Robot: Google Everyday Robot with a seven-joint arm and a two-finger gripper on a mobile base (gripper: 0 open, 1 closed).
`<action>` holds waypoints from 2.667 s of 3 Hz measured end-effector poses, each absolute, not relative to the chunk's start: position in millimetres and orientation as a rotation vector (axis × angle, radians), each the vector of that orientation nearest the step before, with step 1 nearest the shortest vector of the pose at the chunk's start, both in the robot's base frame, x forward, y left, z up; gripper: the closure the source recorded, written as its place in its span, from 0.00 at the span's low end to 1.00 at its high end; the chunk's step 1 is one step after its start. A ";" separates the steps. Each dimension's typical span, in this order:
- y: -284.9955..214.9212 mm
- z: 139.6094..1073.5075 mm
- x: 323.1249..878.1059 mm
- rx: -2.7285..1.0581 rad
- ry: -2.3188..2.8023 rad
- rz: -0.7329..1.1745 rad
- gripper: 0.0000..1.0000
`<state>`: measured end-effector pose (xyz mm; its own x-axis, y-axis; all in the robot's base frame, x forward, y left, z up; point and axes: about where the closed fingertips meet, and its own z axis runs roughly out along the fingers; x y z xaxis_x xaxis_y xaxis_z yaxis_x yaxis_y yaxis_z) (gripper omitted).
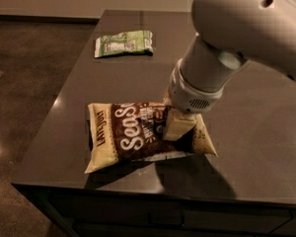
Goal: Move brown chip bag near rxbar chocolate
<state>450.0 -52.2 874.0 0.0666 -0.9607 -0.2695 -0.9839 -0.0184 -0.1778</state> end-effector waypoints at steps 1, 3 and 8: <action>-69.5 887.5 468.4 -1.986 1.982 0.058 0.88; -119.3 913.3 532.2 -1.802 2.100 -0.080 1.00; -184.5 918.3 573.9 -1.754 2.214 -0.127 0.36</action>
Offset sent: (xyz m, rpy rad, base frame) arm 0.0885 -0.0728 0.0456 -0.0357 -0.1098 -0.2373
